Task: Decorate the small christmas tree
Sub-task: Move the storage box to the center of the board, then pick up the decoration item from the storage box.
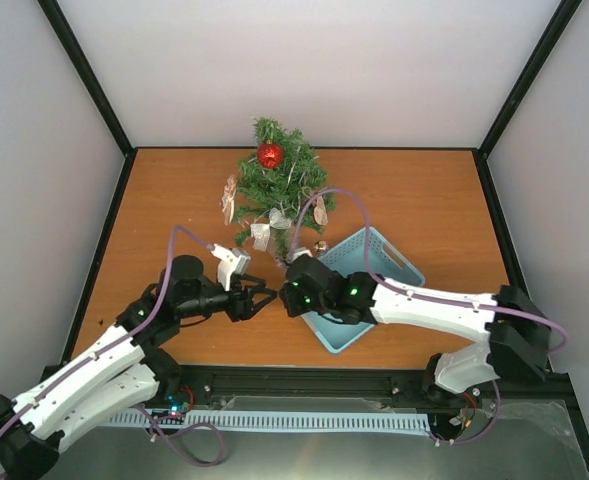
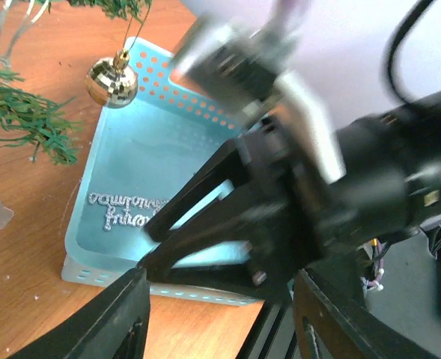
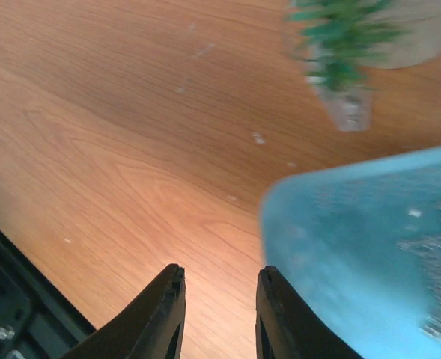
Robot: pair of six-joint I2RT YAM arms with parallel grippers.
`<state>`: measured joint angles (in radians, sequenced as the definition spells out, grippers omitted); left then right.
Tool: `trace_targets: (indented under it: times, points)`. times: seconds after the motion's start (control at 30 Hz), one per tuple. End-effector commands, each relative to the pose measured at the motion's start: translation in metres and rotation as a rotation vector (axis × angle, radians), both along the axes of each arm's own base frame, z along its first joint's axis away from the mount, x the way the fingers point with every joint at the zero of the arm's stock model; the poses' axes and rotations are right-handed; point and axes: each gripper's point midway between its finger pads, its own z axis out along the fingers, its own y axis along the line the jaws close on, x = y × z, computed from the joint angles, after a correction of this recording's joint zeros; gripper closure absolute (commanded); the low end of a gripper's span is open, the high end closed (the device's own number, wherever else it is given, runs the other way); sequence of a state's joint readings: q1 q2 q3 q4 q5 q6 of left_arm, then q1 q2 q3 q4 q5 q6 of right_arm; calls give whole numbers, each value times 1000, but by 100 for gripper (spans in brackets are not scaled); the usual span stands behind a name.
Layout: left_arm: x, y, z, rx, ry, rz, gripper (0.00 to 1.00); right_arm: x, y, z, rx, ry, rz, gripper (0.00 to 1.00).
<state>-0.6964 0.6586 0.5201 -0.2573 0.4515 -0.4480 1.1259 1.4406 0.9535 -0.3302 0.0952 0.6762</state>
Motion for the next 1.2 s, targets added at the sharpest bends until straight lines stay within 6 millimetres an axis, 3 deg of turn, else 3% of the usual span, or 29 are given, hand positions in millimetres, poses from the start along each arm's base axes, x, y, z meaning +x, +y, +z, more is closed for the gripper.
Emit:
trace_targets:
  times: [0.0, 0.2, 0.27, 0.4, 0.5, 0.6, 0.8, 1.17]
  points:
    - [5, -17, 17, -19, -40, -62, 49, 12, -67, 18, -172, -84, -104, 71]
    - [24, -50, 37, -18, -70, -82, 53, 30, -139, 4, -221, -15, -191, 71]
    - [34, -59, 39, -13, -66, -75, 55, 33, -146, -6, -195, 16, -197, 73]
    - [51, -74, 31, -16, -24, -57, 58, 33, -134, -25, -153, 87, -134, 91]
    - [57, -85, 24, -24, 34, -62, 59, 29, -133, -49, -167, 168, -109, 97]
    - [61, -93, 15, -34, 96, -61, 63, 28, -136, -68, -150, 228, -105, 97]
    - [60, -104, -1, -22, 152, -66, 63, 28, -123, -89, -119, 297, -59, 96]
    - [64, -108, -34, 43, 234, -24, 63, 38, -148, -122, -258, 306, -117, 97]
